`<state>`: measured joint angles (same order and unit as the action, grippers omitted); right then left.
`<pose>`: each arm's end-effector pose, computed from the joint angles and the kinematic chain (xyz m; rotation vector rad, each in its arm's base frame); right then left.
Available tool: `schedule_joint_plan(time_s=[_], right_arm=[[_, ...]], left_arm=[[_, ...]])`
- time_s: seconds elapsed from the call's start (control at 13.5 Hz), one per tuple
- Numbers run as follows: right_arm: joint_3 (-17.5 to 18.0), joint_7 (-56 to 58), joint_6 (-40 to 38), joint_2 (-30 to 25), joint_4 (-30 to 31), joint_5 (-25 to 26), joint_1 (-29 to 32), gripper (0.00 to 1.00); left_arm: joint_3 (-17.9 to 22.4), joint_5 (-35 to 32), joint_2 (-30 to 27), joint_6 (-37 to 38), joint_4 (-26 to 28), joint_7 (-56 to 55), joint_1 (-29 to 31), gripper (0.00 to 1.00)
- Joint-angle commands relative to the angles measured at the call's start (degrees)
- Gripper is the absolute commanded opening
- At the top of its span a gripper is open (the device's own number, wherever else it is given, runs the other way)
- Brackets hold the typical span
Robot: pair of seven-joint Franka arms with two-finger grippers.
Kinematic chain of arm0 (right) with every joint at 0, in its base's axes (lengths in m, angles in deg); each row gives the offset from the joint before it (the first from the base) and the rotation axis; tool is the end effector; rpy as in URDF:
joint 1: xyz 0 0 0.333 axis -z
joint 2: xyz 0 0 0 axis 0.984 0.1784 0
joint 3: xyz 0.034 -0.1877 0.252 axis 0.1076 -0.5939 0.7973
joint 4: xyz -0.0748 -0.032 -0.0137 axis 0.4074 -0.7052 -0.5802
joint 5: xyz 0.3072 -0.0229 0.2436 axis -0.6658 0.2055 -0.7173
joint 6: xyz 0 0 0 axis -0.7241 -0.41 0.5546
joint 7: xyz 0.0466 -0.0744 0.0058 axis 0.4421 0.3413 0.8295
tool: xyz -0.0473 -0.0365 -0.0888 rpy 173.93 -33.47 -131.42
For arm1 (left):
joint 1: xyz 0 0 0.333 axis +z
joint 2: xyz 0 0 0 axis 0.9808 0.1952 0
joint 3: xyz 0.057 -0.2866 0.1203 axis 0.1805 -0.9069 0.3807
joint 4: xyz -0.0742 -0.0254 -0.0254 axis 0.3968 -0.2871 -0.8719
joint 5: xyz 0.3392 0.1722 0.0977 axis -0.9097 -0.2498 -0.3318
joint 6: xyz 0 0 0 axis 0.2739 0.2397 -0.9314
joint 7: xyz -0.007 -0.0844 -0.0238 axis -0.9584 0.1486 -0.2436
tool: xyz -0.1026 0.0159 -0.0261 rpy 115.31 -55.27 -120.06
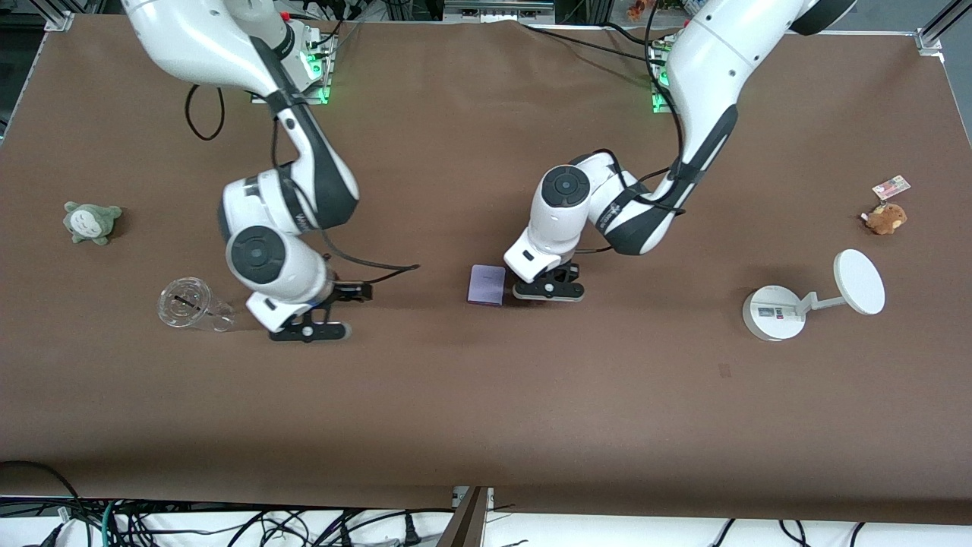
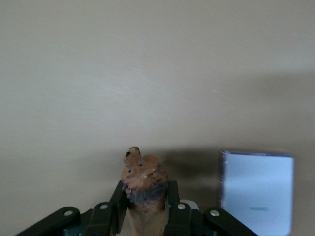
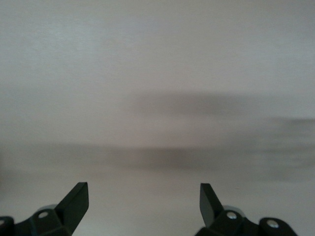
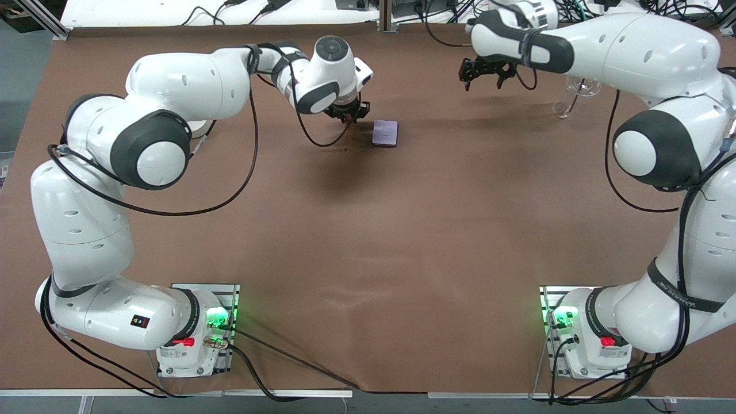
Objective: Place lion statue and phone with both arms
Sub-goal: 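Carry the lion toward the lamp while the right gripper grasps the phone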
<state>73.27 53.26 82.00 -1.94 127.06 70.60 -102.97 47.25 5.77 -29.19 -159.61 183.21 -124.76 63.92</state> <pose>0.6427 0.2678 0.2945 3.1017 0.0428 -0.1290 0.5603 -0.3929 0.2386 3.1329 -0.0094 0.1817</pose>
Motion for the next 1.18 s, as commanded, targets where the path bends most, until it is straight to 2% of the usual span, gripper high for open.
schedule_joint_plan(time_s=[0.0, 0.44, 0.66, 1.11], right_arm=[[-0.4, -5.1, 2.5, 2.2, -1.4, -0.9, -2.9, 1.0], [-0.3, -19.9, 10.9, 6.0, -1.6, -1.0, -10.4, 1.0], [-0.3, -25.9, 16.6, 8.2, -1.9, -2.3, -14.4, 1.0], [-0.4, -32.4, 16.9, 14.4, -9.1, -2.2, -20.8, 1.0]], left_arm=[[-0.6, -0.7, -5.5, 7.7, 0.8, 0.7, 3.4, 0.1], [-0.6, -0.6, -8.9, 20.7, 0.5, 9.1, 14.5, 0.1], [-0.5, -0.6, -9.0, 20.9, 0.6, 14.2, 18.4, 0.1], [-0.6, -0.7, -9.8, 20.4, 3.6, 23.6, 25.6, 0.1]])
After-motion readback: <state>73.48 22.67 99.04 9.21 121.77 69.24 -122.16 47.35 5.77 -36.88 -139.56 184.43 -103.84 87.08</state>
